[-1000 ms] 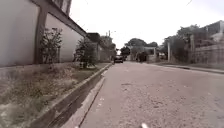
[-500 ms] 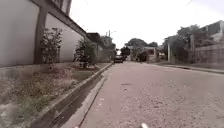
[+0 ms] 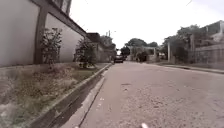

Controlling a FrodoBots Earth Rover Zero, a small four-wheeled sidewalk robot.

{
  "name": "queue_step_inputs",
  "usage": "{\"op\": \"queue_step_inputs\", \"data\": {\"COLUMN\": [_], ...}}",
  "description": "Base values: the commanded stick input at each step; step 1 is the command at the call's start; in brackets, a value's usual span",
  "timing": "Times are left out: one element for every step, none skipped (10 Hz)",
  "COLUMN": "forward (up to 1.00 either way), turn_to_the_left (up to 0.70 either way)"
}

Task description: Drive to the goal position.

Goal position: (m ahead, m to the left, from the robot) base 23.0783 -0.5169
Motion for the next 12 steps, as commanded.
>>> {"op": "queue_step_inputs", "data": {"forward": [0.7,0.7,0.7,0.7,0.7,0.69,0.68,0.3,0.0,-0.17,-0.44,0.04], "turn_to_the_left": [-0.35,-0.35,-0.13,0.0,0.0,0.0,0.0,0.0,0.0,0.0,0.0,0.0]}}
